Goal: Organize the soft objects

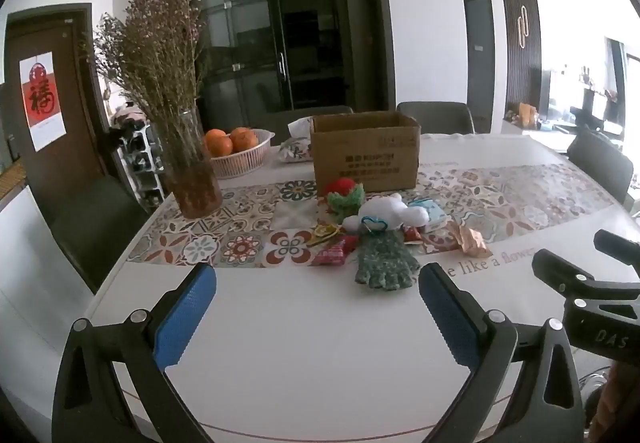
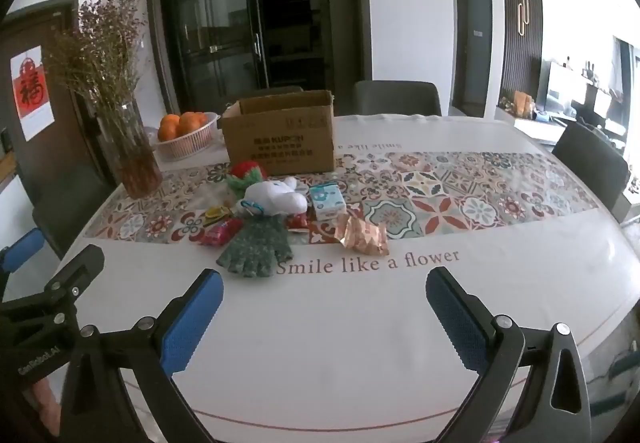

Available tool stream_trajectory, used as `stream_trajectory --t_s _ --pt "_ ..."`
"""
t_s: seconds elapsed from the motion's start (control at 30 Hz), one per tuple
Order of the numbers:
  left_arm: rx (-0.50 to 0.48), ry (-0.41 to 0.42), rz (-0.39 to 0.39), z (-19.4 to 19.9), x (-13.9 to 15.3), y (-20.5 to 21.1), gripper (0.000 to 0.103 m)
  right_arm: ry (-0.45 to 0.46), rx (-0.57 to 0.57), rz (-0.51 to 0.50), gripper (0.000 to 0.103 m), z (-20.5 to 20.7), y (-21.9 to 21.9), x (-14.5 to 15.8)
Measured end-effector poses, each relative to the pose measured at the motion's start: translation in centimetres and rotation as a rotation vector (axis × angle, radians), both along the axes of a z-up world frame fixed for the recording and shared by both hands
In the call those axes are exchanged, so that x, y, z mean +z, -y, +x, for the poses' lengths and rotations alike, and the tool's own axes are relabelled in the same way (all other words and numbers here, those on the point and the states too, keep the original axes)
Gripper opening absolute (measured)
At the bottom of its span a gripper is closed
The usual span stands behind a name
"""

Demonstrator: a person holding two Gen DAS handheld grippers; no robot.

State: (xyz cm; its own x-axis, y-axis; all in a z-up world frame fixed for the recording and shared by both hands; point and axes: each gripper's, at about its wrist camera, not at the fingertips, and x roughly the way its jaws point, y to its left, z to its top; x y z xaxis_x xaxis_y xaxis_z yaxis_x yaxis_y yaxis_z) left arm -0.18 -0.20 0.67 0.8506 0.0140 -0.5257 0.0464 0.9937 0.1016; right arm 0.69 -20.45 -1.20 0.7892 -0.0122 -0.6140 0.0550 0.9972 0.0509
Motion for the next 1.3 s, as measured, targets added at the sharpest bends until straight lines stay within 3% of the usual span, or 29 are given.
stream_trajectory --t_s 1.3 --pt "-0.006 0.004 0.000 -0.17 -0.16 0.26 0.103 0.013 -0.003 0.007 0.103 -0.10 0.46 0.32"
